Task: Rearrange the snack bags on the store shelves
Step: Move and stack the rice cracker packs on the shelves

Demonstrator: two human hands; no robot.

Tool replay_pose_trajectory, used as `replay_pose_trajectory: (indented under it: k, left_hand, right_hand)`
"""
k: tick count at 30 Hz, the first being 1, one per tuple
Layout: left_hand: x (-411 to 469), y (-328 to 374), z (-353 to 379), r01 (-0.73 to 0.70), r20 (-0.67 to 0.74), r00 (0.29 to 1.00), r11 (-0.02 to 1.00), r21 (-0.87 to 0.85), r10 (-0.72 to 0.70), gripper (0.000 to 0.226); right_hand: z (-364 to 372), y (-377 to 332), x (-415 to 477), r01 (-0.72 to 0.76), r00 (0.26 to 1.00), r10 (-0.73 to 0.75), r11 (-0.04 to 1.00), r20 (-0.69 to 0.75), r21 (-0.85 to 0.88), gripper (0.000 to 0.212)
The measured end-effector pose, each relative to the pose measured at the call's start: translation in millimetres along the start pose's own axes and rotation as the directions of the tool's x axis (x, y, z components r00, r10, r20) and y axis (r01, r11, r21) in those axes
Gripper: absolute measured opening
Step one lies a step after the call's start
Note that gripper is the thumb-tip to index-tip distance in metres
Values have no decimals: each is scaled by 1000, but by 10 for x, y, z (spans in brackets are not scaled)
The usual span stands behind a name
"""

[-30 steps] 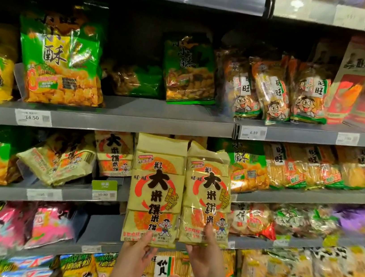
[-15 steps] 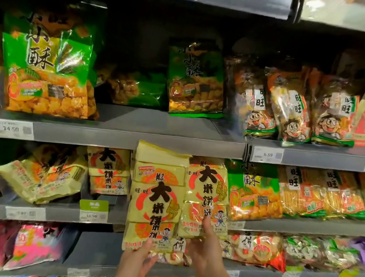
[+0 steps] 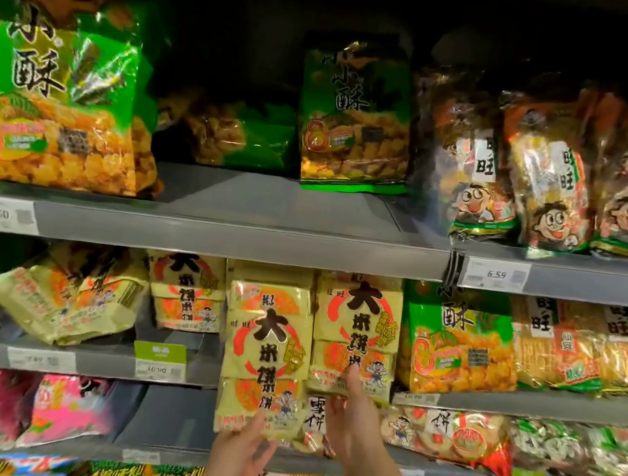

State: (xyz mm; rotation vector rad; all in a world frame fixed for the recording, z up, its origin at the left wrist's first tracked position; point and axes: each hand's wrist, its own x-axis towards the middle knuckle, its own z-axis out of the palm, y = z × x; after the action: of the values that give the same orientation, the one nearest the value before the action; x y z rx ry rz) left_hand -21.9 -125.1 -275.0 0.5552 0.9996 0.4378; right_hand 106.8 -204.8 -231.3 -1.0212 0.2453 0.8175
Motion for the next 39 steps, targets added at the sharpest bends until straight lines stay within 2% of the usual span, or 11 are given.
replay_pose_trajectory:
  k: [3, 5, 8, 12, 15, 19, 22, 27, 31, 34, 39]
  left_hand:
    - [50, 159, 147, -60, 21, 998, 998, -34, 61, 28]
    - [84, 268, 289, -109, 14, 994, 994, -28, 110, 16]
    - [152, 376, 524, -173, -150, 974, 985, 9, 172, 11]
    - [156, 398, 728, -285, -408, 867, 956, 66, 286, 27]
    - [120, 375, 806, -351, -479, 809, 934, 72, 341, 41]
    - [73, 261, 751, -386, -444, 769, 888, 252, 460, 41]
    - [101, 260, 680, -419, -430, 744, 858, 298, 512, 40]
    - [16, 243, 647, -500, -371, 700, 789, 355, 611, 34]
    - [2, 149, 641, -489, -212, 742, 730, 477, 636, 62]
    - [35, 176, 663, -493, -165, 754, 713, 498, 636, 73]
    - [145, 237, 707, -447, -86, 746, 592, 671, 660, 87]
  right_hand:
    - [86, -88, 67, 16, 998, -20, 997, -56, -73, 50]
    - [142, -120, 126, 4, 990, -21, 993, -142, -119, 48]
    - [184, -116, 174, 17, 964, -69, 980, -258, -199, 42]
    - [272, -41, 129, 95, 904, -193, 961, -382, -260, 40]
    - [290, -30, 35, 163, 871, -333, 889, -360, -428, 35]
    - [221, 48, 20, 271, 869, -456, 765, -194, -584, 37]
    - [152, 141, 70, 306, 864, -489, 698, -119, -648, 42]
    - [88, 242, 99, 360, 833, -540, 689, -115, -629, 67]
    - [96, 248, 95, 403, 829, -551, 704, -92, -585, 78]
    - [104, 241, 134, 419, 830, -554, 696, -65, -584, 88]
    - [55, 241, 261, 382, 833, -553, 595, -15, -708, 95]
